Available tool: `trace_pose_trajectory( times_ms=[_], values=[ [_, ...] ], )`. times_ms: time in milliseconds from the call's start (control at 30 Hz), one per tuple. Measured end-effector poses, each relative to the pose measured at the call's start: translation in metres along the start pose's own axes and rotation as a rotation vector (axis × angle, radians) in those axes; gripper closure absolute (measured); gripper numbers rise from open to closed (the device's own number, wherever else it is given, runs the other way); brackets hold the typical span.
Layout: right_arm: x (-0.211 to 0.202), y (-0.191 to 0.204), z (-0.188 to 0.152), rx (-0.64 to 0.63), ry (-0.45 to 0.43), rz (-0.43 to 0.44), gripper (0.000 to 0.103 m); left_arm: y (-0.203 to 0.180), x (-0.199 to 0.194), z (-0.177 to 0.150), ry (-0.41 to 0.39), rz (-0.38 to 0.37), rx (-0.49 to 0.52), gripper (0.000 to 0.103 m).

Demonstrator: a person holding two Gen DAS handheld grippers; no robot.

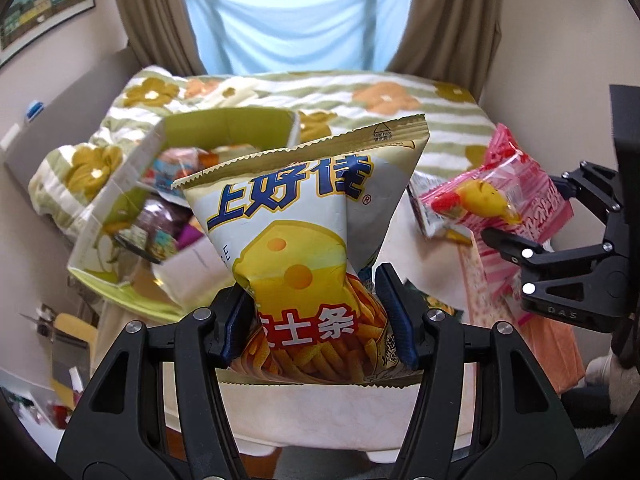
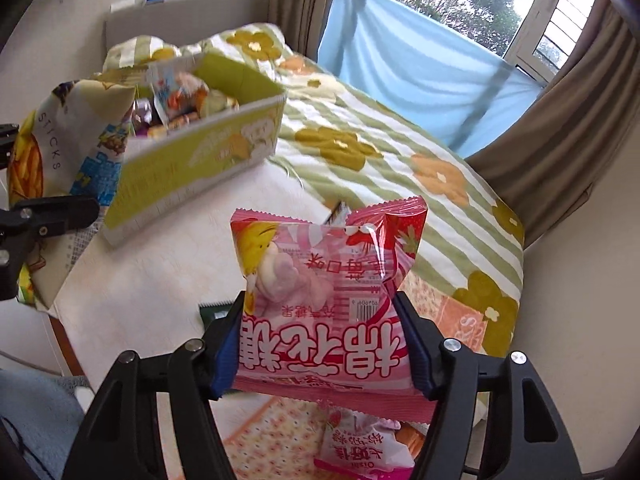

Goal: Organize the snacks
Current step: 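Carry both bags over the cardboard box and open both tools to drop them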

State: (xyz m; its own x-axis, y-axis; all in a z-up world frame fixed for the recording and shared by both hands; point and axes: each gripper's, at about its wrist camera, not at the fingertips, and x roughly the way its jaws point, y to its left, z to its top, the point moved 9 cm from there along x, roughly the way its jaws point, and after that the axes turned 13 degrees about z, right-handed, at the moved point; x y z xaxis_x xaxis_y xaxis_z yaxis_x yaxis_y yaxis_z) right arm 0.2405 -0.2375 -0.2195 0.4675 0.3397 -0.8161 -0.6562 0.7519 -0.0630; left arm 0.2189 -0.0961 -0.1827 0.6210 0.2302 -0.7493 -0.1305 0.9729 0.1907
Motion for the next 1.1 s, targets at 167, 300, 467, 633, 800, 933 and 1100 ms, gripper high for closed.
trace_pose_trajectory(
  times_ms=[167, 300, 467, 633, 800, 933, 1100],
  values=[
    [-0.014, 0.019, 0.048, 0.045, -0.080, 0.034, 0.040, 0.050, 0.003, 0.026, -0.040, -0.001, -0.020, 0.048],
    [-0.017, 0.040, 0.087, 0.068, -0.135, 0.047, 0.040, 0.089, 0.012, 0.044, -0.054, -0.018, -0.004, 0.048],
    [-0.003, 0.072, 0.136, 0.143, -0.177, 0.081, 0.039, 0.136, 0.036, 0.058, -0.031, -0.046, 0.043, 0.048],
    [0.027, 0.100, 0.170, 0.259, -0.173, 0.107, 0.039, 0.174, 0.071, 0.063, 0.012, -0.100, 0.076, 0.048],
    [0.051, 0.118, 0.186, 0.370, -0.166, 0.103, 0.039, 0.199, 0.108, 0.062, 0.056, -0.156, 0.118, 0.048],
    [0.063, 0.127, 0.186, 0.464, -0.163, 0.083, 0.039, 0.202, 0.126, 0.055, 0.088, -0.219, 0.165, 0.048],
    [0.069, 0.128, 0.179, 0.568, -0.159, 0.059, 0.039, 0.197, 0.139, 0.042, 0.128, -0.298, 0.211, 0.046]
  ],
)
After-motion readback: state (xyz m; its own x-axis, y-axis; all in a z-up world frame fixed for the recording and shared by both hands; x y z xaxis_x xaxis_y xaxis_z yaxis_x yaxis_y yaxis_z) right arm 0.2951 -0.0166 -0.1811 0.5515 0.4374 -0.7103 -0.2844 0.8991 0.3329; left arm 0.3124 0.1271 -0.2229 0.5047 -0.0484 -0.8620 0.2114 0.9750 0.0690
